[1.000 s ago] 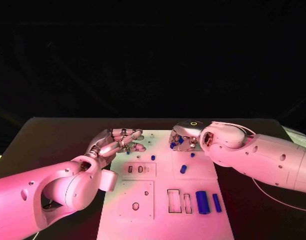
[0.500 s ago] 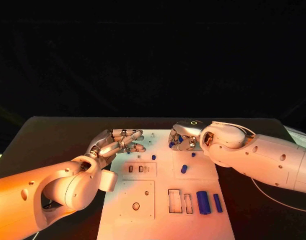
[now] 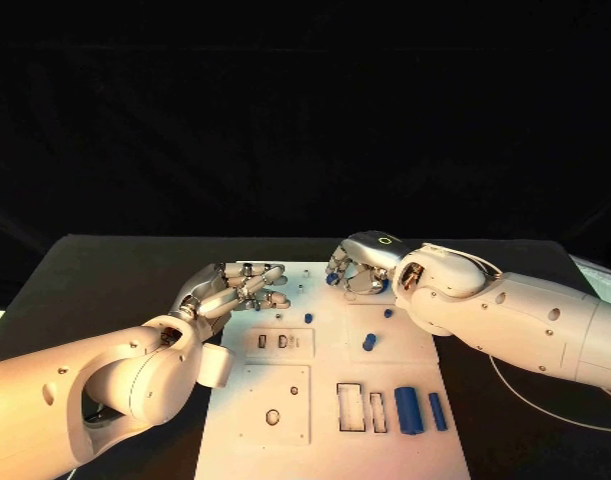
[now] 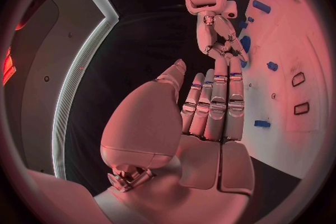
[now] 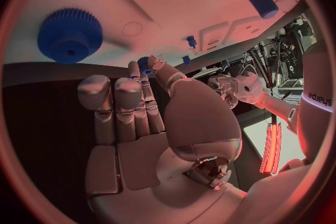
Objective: Assemble the parts on the task board
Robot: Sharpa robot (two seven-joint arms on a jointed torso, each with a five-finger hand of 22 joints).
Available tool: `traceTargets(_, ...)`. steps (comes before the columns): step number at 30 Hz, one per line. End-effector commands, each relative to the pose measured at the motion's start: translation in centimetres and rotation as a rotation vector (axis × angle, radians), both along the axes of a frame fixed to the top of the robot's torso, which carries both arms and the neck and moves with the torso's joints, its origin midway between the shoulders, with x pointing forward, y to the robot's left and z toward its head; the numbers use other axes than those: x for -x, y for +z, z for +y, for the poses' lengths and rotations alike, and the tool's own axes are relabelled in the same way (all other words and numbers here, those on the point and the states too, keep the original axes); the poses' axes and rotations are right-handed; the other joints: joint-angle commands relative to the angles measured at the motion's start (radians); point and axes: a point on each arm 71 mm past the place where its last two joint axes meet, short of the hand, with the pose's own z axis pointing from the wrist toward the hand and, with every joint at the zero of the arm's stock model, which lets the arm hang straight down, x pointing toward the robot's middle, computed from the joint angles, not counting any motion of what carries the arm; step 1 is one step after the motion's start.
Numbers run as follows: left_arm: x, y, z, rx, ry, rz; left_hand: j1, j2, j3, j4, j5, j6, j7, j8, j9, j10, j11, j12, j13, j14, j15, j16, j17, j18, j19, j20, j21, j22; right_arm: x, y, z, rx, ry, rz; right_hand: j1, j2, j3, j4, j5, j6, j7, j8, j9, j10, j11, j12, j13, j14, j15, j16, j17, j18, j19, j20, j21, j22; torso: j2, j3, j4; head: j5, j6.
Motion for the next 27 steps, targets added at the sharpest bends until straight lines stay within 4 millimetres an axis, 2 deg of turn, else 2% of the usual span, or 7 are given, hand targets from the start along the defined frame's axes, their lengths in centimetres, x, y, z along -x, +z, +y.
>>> traceTargets(1,0.1,0.2,-0.1,0.007,-0.022,-0.01,-0.003,0.0,-0.002,-0.006,0.004,0.0,0.005,-0.004,0.0,-0.002,0.003,-0.004,-0.001,-0.005,-0.001,0.004,0.001,0.009,0.002,0.004,-0.002,-0.001,-0.3,0.4,0.4,-0.01,-0.015,-0.051,-0.004,0.0,0.001,0.007,-0.006,0.009,0.0,0.002,0.005,0.006,0.002,-0.004,0.001,0.008,-0.005,0.007,0.003,-0.007,0.002,-0.006,0.006,0.002,0.002,-0.0003,0.0,-0.003,-0.001)
traceTargets(8,0.1,0.2,-0.1,0.008,-0.023,-0.009,-0.003,0.001,-0.002,-0.006,0.004,0.0,0.005,-0.004,0.0,-0.002,0.003,-0.004,-0.001,-0.008,0.0,0.004,0.002,0.009,0.001,0.004,-0.003,-0.002,-0.9,0.3,2.0,0.003,-0.02,-0.061,0.005,-0.002,0.011,0.008,-0.008,0.003,0.003,-0.002,0.005,0.0,0.004,-0.008,0.0,0.007,-0.004,0.01,0.003,-0.008,0.001,-0.006,0.009,0.004,0.005,-0.0013,0.0058,-0.007,-0.003)
traceTargets(12,0.1,0.2,-0.2,0.01,-0.028,-0.01,-0.003,0.001,-0.002,-0.006,0.004,0.0,0.005,-0.004,0.0,-0.002,0.003,-0.004,-0.001,-0.008,0.0,0.004,0.002,0.009,0.001,0.004,-0.003,-0.002,-1.1,0.3,2.7,0.0,-0.022,-0.075,0.006,-0.003,0.013,0.009,-0.008,0.001,0.005,-0.003,0.004,-0.002,0.006,-0.01,0.0,0.007,-0.003,0.011,0.004,-0.008,0.002,-0.005,0.01,0.006,0.006,-0.0005,0.003,-0.005,-0.002)
traceTargets(15,0.2,0.2,-0.3,0.011,-0.029,-0.011,-0.003,0.002,-0.001,-0.007,0.004,0.0,0.005,-0.004,0.0,-0.002,0.003,-0.004,-0.001,-0.01,0.0,0.004,0.003,0.009,0.0,0.004,-0.004,-0.002,-1.2,0.3,3.1,-0.007,-0.02,-0.084,0.006,-0.005,0.014,0.011,-0.01,-0.001,0.007,-0.004,0.004,-0.004,0.007,-0.011,-0.001,0.007,-0.002,0.011,0.002,-0.008,0.001,-0.005,0.011,0.006,0.007,-0.0014,0.0032,-0.002,-0.002)
traceTargets(18,0.2,0.2,-0.3,0.011,-0.03,-0.011,-0.003,0.002,-0.001,-0.007,0.004,0.0,0.005,-0.004,0.0,-0.002,0.003,-0.004,-0.001,-0.01,0.0,0.004,0.003,0.009,0.0,0.004,-0.004,-0.002,-1.1,0.4,3.4,-0.013,-0.016,-0.091,0.006,-0.005,0.014,0.011,-0.01,-0.001,0.007,-0.004,0.004,-0.004,0.007,-0.011,-0.001,0.007,-0.002,0.011,0.002,-0.008,0.001,-0.005,0.011,0.006,0.007,-0.0001,0.0032,-0.001,-0.004)
traceTargets(27,0.1,0.2,-0.2,0.009,-0.027,-0.009,-0.002,0.003,0.0,-0.008,0.004,0.0,0.005,-0.004,0.0,-0.002,0.003,-0.004,0.0,-0.012,0.0,0.004,0.003,0.009,-0.001,0.005,-0.005,-0.002,-1.3,0.3,3.6,-0.01,-0.024,-0.091,0.005,-0.006,0.015,0.012,-0.012,-0.001,0.008,-0.005,0.004,-0.004,0.008,-0.011,-0.001,0.007,-0.002,0.013,0.004,-0.008,0.002,-0.004,0.011,0.007,0.008,-0.0007,0.0038,0.0,-0.007)
